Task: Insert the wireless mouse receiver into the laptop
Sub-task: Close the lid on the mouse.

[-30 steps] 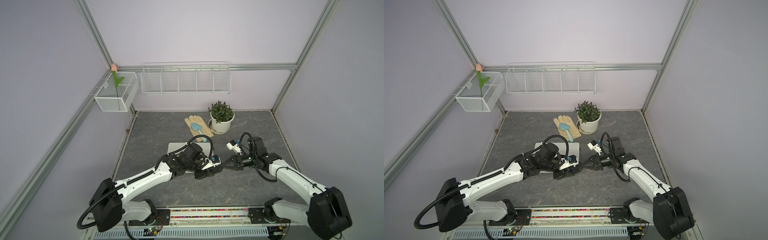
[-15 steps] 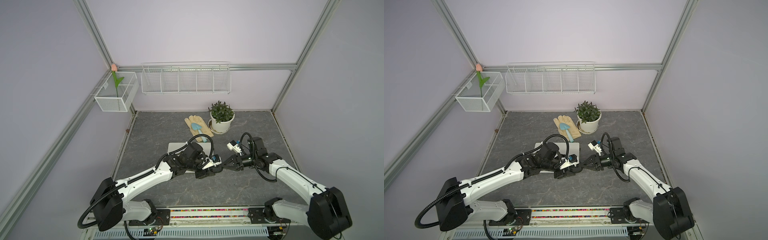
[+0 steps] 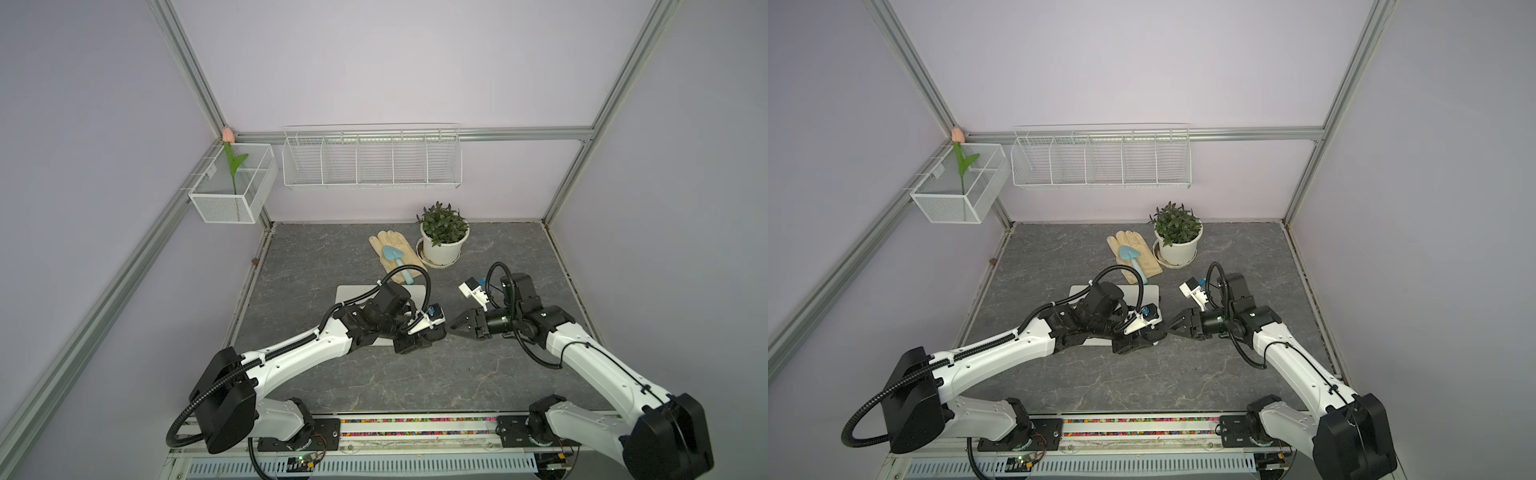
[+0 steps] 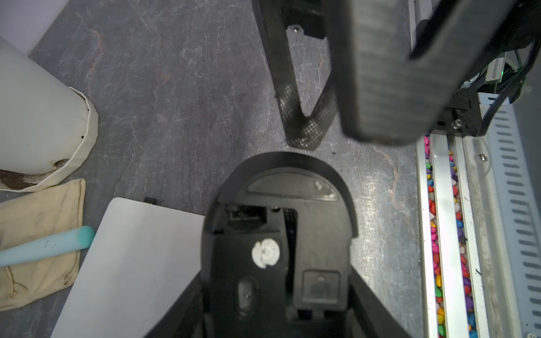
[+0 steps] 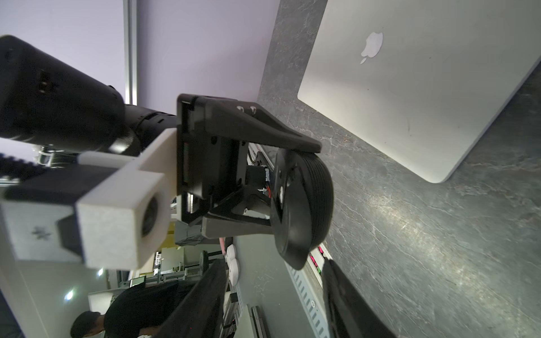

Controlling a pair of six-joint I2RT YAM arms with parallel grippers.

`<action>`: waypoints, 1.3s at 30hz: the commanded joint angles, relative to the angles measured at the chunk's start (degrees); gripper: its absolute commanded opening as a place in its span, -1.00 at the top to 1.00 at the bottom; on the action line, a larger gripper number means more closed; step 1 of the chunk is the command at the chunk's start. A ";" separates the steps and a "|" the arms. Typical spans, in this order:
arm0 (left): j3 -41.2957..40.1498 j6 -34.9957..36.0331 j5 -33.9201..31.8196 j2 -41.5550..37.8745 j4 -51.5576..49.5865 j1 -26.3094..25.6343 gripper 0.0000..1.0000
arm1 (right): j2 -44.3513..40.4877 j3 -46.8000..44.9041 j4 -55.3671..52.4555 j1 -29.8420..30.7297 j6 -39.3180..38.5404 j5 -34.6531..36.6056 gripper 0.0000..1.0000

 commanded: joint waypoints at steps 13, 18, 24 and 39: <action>2.41 -0.57 -1.49 0.16 -0.31 -0.60 0.28 | 2.38 2.93 -1.60 3.32 -2.91 4.83 -0.22; 2.76 -0.79 -1.72 0.22 -0.24 -0.77 0.28 | 4.30 3.47 -0.31 4.79 -2.47 5.83 -0.23; 2.94 -0.85 -1.74 0.10 -0.25 -0.94 0.28 | 5.77 3.41 2.65 5.20 -0.66 7.08 -0.24; 4.21 -0.42 -2.26 -0.28 -1.27 -1.24 0.28 | 8.50 5.13 -1.91 6.18 -3.67 9.84 -0.02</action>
